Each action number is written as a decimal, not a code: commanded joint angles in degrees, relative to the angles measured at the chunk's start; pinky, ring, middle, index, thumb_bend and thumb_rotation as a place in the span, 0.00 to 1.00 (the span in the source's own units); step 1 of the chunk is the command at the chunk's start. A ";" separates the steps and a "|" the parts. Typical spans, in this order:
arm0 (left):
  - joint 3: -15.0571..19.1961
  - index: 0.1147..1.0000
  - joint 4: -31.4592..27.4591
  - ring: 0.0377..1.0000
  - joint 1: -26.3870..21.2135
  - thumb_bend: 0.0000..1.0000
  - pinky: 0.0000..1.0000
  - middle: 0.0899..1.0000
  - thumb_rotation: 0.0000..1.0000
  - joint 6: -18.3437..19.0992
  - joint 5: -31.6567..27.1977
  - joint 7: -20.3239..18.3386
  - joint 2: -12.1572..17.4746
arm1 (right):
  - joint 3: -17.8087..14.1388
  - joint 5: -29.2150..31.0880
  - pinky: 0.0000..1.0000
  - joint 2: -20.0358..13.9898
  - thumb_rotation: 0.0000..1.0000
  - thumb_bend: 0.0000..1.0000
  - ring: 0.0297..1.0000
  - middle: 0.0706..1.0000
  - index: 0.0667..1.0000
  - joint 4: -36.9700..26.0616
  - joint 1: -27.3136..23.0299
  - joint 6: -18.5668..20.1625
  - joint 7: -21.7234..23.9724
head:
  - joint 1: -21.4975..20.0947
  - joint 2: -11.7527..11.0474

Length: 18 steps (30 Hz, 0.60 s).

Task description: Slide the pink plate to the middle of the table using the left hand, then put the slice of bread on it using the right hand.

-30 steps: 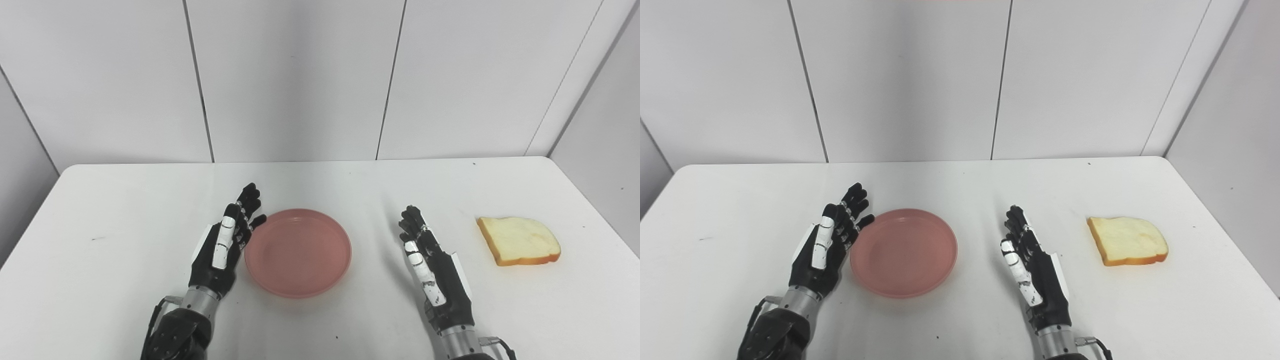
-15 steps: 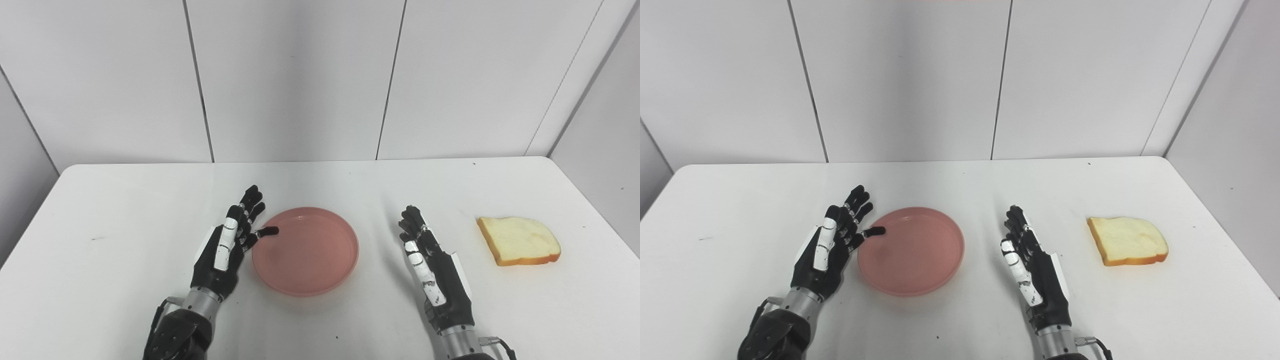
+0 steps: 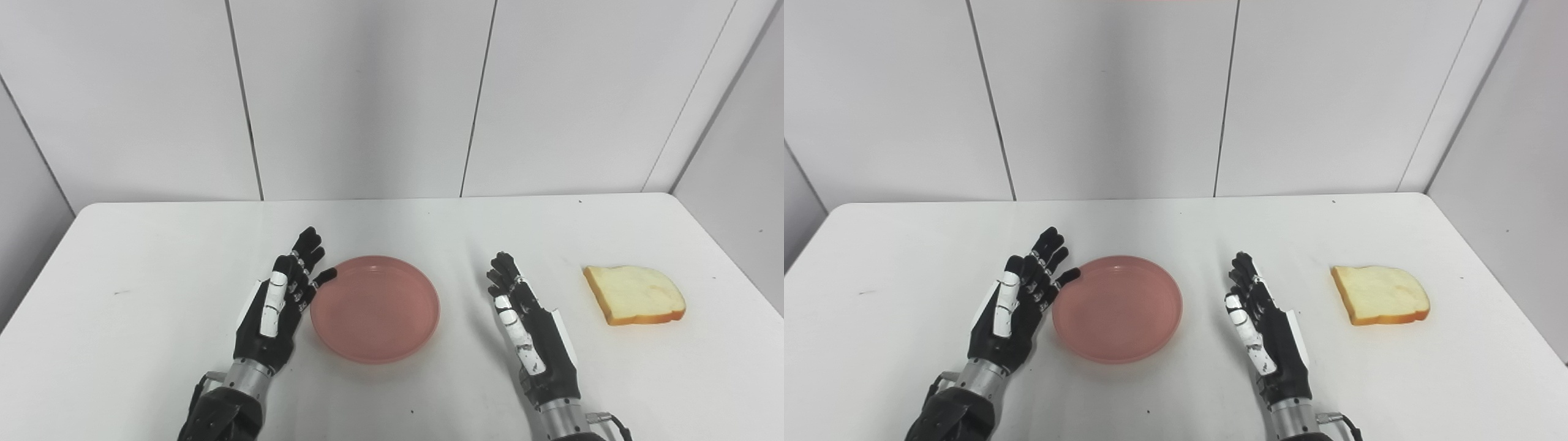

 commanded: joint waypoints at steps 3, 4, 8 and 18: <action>0.48 0.90 0.56 0.99 -0.63 0.77 0.93 0.97 0.97 -5.64 0.82 0.45 -0.43 | -0.22 0.62 0.98 -0.09 0.77 0.66 0.94 0.94 0.94 -1.44 -1.54 -0.41 0.11 | -0.01 -0.03; 0.54 0.90 0.79 0.99 -0.70 0.76 0.94 0.96 0.97 -6.08 1.02 0.70 -0.43 | -0.26 0.69 0.98 -0.08 0.77 0.66 0.94 0.94 0.94 -1.34 -1.60 -0.42 0.09 | 0.04 -0.08; 0.40 0.90 1.69 1.00 -0.98 0.75 0.99 0.96 0.99 -6.70 2.53 1.77 -0.19 | -0.23 0.02 0.99 -0.24 0.78 0.66 0.94 0.94 0.94 -1.25 -1.59 -0.69 -0.05 | -0.04 -0.12; -0.20 0.90 2.08 1.00 -1.06 0.75 1.00 0.95 1.00 -7.30 5.96 3.71 0.19 | -0.32 0.54 0.98 -0.26 0.78 0.65 0.94 0.94 0.94 -1.15 -1.61 -0.76 0.11 | -0.03 0.03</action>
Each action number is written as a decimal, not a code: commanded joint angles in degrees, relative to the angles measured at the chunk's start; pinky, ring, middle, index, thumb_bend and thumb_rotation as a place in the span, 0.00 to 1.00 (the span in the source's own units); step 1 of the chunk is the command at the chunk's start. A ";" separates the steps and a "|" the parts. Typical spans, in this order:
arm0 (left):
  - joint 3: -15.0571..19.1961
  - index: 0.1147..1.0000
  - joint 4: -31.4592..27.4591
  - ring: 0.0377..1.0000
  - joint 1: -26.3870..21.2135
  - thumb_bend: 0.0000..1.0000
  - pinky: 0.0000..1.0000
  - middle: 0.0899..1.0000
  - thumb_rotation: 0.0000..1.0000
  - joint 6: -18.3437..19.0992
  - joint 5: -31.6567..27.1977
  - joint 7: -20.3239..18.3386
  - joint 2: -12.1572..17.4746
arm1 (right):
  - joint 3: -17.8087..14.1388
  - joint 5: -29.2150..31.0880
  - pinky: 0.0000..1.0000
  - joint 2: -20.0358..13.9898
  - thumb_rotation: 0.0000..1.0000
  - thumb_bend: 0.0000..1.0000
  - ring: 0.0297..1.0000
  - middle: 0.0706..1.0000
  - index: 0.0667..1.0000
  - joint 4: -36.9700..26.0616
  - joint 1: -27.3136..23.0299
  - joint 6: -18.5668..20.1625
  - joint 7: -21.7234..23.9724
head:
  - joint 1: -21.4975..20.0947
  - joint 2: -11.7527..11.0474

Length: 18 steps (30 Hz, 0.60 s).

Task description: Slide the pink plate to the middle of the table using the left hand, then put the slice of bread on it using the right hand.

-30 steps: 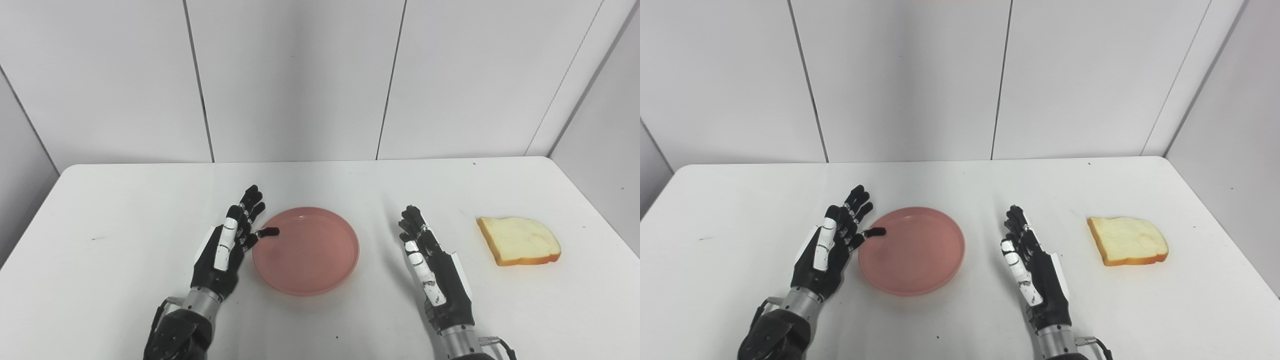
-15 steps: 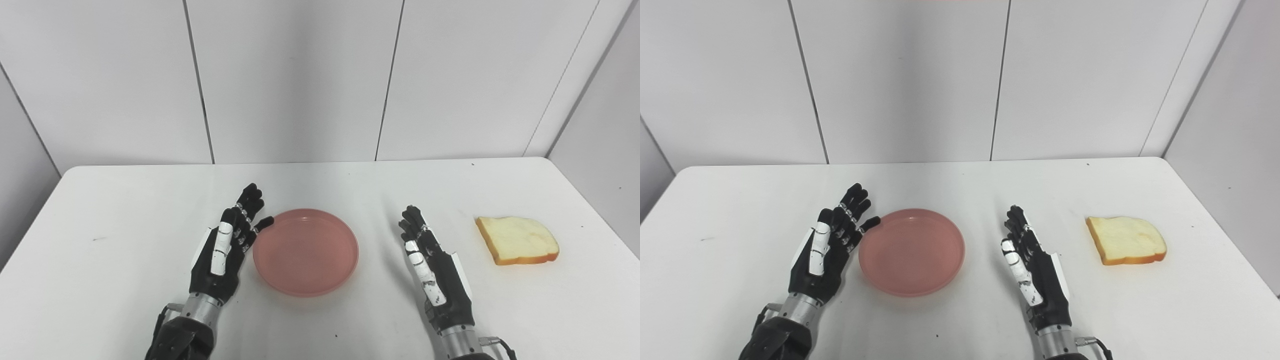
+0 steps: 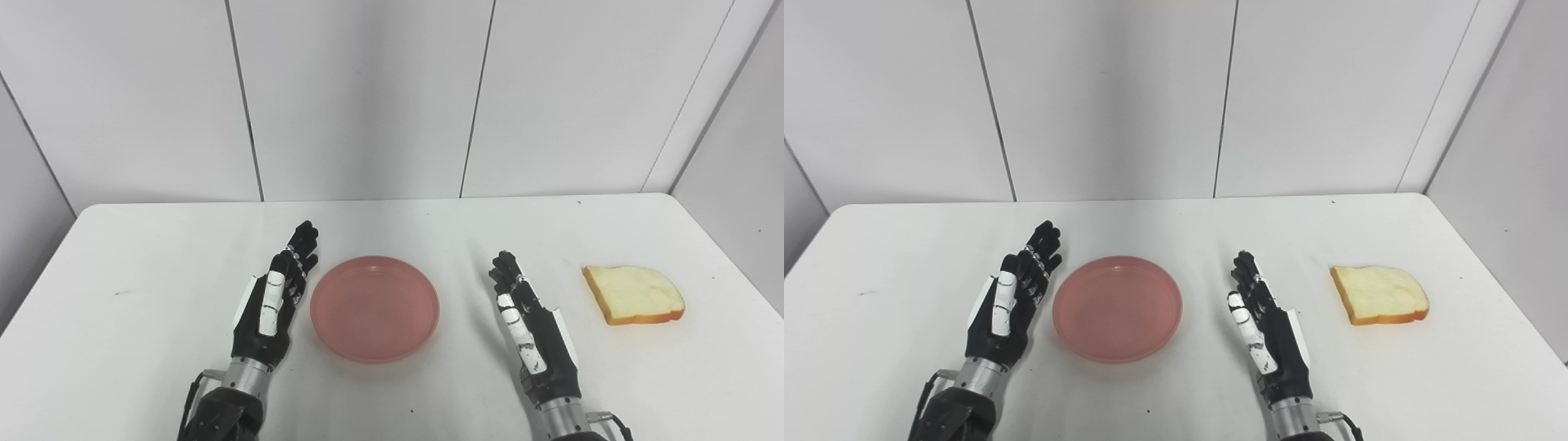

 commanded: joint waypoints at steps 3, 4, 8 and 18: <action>-0.32 0.90 1.00 1.00 -0.70 0.77 1.00 0.95 1.00 -1.25 1.30 0.44 0.58 | -0.29 0.05 0.99 -0.14 0.78 0.65 0.94 0.94 0.94 -1.39 -1.46 -0.64 -0.13 | 0.08 0.07; -0.44 0.90 1.13 1.00 -0.72 0.77 1.00 0.96 1.00 -0.81 1.53 0.41 0.69 | -0.29 -0.17 0.99 -0.12 0.78 0.66 0.94 0.94 0.94 -1.41 -1.47 -0.69 -0.25 | 0.08 0.07; -1.12 0.92 1.33 1.00 -0.80 0.76 1.00 0.98 1.00 0.80 2.17 0.21 1.15 | -0.30 0.05 0.99 0.01 0.77 0.66 0.94 0.94 0.94 -1.28 -1.49 -0.75 -0.24 | 0.05 0.10; -2.46 0.93 3.92 1.00 -1.43 0.74 1.00 1.00 1.00 1.98 3.12 -0.12 1.90 | -0.27 0.20 0.99 -0.17 0.77 0.66 0.94 0.94 0.94 -1.39 -1.39 -0.61 -0.10 | 0.00 0.11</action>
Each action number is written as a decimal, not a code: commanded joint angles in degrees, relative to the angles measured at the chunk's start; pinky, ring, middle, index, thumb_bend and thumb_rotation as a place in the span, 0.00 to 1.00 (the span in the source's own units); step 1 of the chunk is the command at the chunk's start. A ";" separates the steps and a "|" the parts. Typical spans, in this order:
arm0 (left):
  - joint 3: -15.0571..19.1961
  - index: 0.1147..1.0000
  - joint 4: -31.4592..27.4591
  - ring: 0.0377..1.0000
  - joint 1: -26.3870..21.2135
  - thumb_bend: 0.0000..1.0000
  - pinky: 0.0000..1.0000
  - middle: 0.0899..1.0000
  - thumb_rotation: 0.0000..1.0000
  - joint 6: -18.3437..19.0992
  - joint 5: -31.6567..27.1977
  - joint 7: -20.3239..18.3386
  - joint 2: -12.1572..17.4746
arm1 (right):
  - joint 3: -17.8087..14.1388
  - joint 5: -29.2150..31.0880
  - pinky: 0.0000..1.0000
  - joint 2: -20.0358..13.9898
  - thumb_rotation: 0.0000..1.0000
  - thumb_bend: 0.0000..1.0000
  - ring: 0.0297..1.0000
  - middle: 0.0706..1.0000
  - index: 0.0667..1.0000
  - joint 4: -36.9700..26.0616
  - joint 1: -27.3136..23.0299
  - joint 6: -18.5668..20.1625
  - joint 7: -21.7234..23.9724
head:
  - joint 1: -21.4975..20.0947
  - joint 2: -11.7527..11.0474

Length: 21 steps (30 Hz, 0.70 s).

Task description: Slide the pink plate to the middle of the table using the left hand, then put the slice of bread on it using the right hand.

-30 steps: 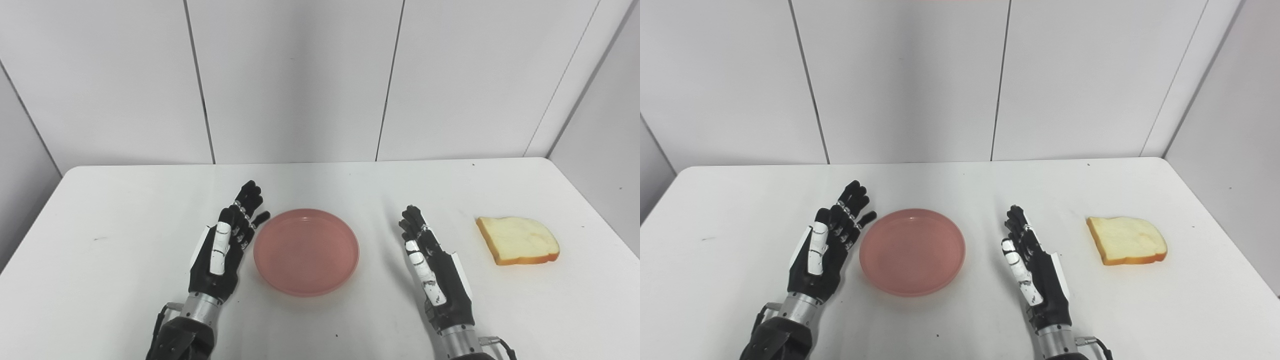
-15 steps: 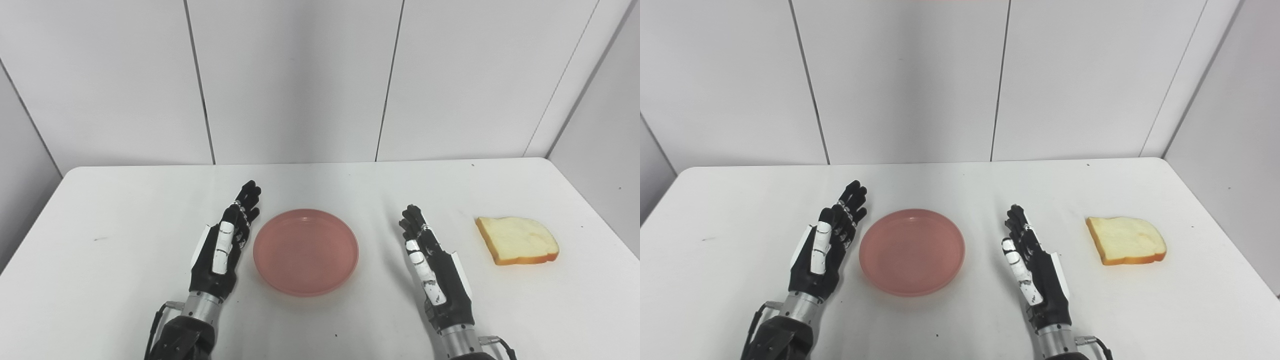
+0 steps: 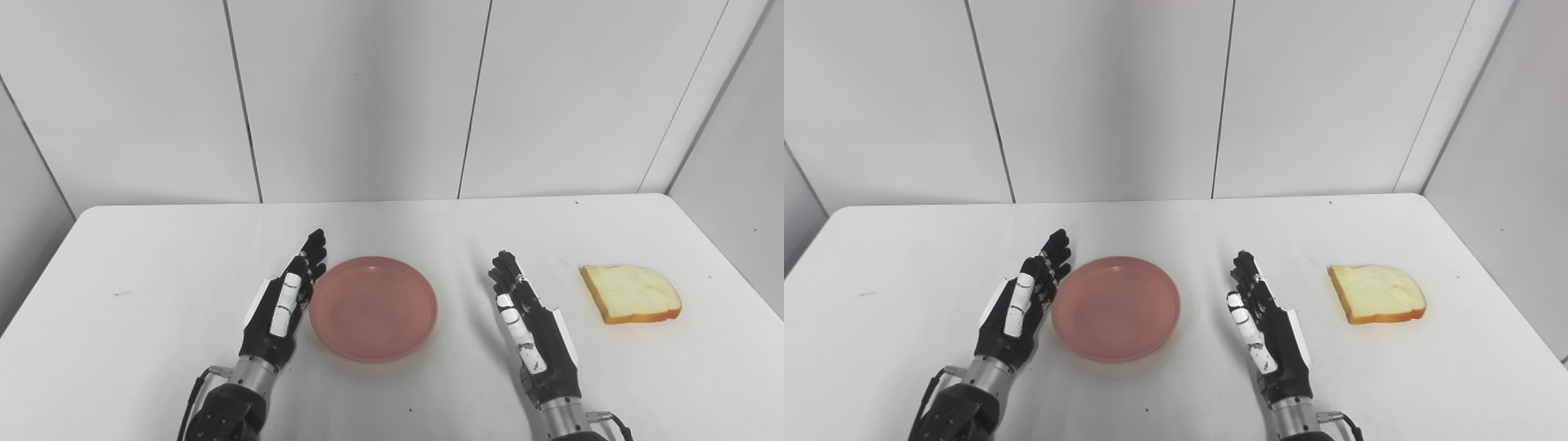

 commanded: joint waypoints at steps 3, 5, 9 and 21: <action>-0.47 0.93 1.99 1.00 -0.14 0.75 1.00 1.00 1.00 -1.01 1.55 0.08 0.73 | -0.31 0.04 0.99 -0.04 0.77 0.66 0.94 0.94 0.94 -1.44 -1.39 -0.68 -0.20 | 0.10 0.15; -0.62 0.93 2.10 1.00 -0.23 0.75 1.00 1.00 1.00 -1.05 2.20 0.26 0.89 | -0.27 0.17 0.99 -0.10 0.77 0.65 0.94 0.94 0.94 -1.50 -1.40 -0.71 -0.05 | 0.10 0.15; -0.46 0.93 1.96 1.00 -0.35 0.74 1.00 1.00 1.00 -1.18 3.22 0.82 0.99 | -0.31 0.32 0.98 -0.03 0.77 0.64 0.94 0.94 0.94 -1.49 -1.42 -0.73 -0.08 | 0.09 0.08; 0.26 0.92 -1.48 1.00 0.38 0.74 1.00 0.98 1.00 -2.89 4.14 2.63 0.66 | -0.25 0.06 1.00 -0.07 0.77 0.65 0.94 0.94 0.94 -1.35 -1.51 -0.80 -0.10 | 0.06 0.06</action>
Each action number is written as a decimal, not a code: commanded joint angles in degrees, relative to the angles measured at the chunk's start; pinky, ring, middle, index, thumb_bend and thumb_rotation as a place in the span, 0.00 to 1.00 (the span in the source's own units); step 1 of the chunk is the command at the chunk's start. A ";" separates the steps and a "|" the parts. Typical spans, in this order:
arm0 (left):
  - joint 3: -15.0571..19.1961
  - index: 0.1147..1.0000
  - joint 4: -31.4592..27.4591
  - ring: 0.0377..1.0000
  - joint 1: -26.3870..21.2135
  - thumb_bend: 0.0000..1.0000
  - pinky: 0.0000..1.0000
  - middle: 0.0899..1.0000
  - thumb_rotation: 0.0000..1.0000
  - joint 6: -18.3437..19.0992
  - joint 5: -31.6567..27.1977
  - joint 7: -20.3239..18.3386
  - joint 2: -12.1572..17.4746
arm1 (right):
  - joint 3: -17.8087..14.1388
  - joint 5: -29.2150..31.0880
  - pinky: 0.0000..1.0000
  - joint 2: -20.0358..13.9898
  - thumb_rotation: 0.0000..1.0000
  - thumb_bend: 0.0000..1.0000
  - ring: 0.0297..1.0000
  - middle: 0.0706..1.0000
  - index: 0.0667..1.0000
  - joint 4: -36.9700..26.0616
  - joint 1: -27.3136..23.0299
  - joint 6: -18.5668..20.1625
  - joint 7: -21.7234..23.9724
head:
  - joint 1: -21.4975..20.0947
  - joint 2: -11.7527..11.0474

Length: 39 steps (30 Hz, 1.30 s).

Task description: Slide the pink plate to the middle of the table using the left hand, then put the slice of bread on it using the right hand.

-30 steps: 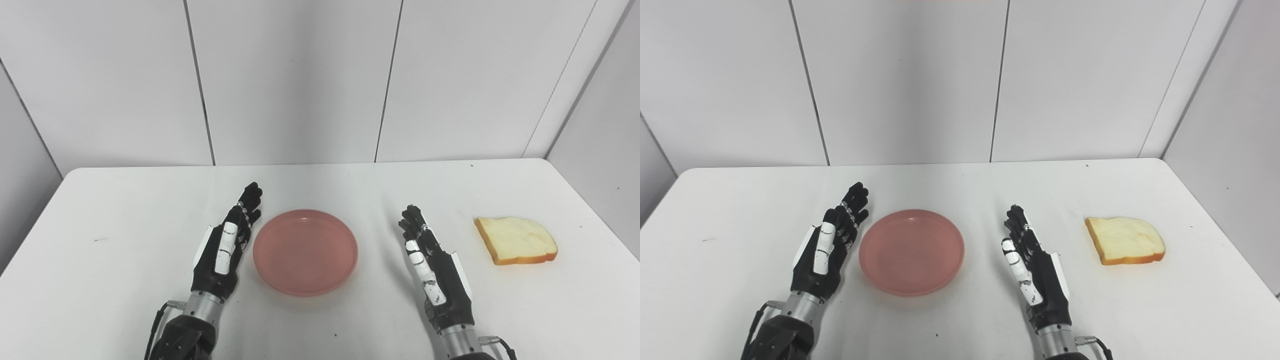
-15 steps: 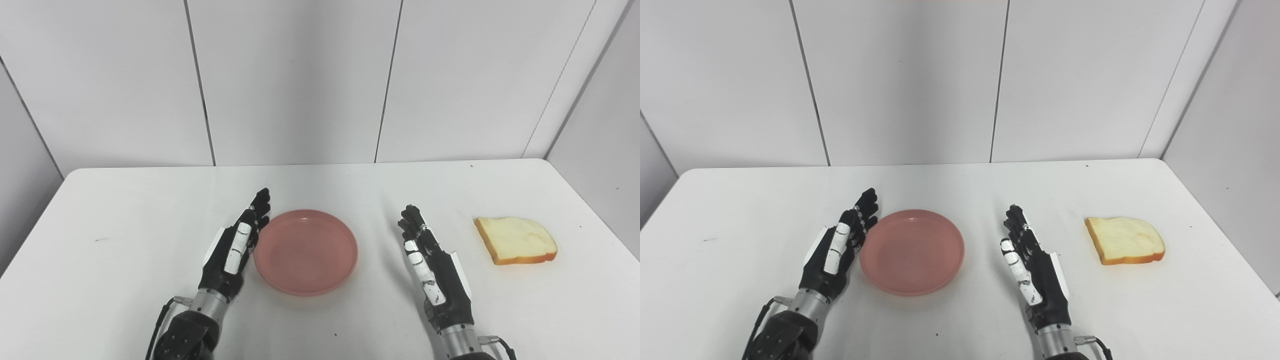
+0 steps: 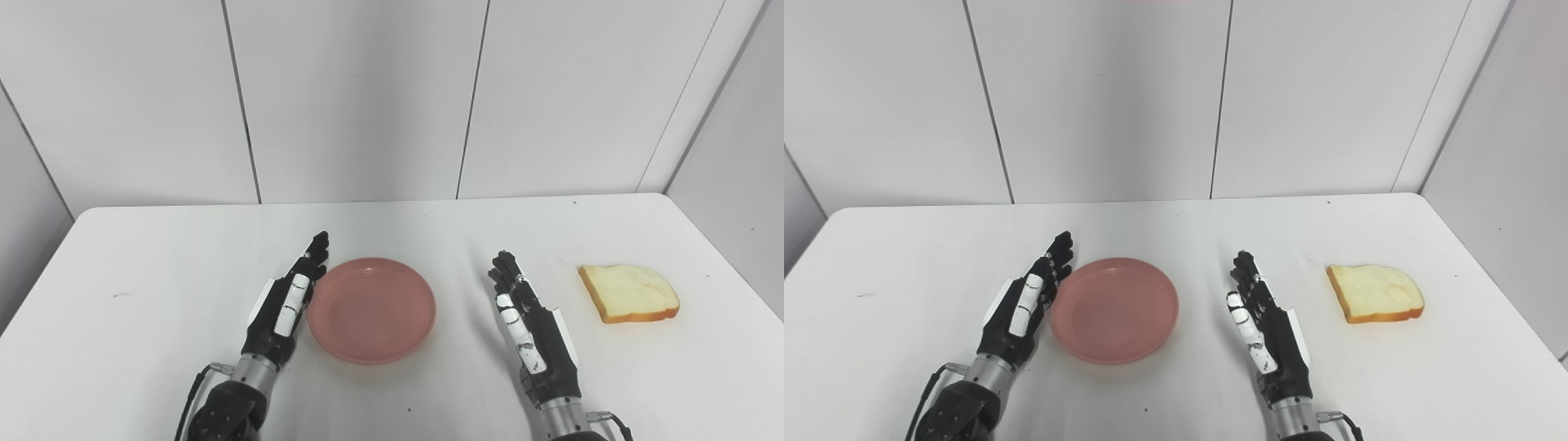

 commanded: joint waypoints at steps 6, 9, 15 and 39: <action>0.46 0.91 -4.36 1.00 0.96 0.73 1.00 0.97 1.00 -3.36 0.88 1.69 0.16 | -0.26 -0.21 0.99 -0.17 0.78 0.65 0.94 0.94 0.94 -1.65 -1.42 -0.52 -0.14 | 0.16 0.11; 0.44 0.91 -5.14 1.00 1.07 0.73 1.00 0.98 1.00 -2.89 1.38 2.11 0.29 | -0.26 -0.09 1.00 -0.05 0.78 0.65 0.94 0.94 0.94 -1.69 -1.41 -0.63 -0.14 | 0.11 0.08; 1.69 0.97 -3.69 1.00 0.33 0.70 1.00 1.00 1.00 -1.07 0.35 3.02 0.17 | -0.28 -0.02 0.98 -0.04 0.78 0.66 0.94 0.94 0.94 -1.46 -1.51 -0.77 -0.16 | 0.07 0.15; 3.47 1.00 -4.03 1.00 -0.32 0.71 1.00 1.00 1.00 9.45 -3.57 2.15 -0.63 | -0.58 -0.58 0.99 -0.10 0.78 0.62 0.93 0.93 0.94 -1.57 -1.65 -2.33 -0.44 | 0.07 0.16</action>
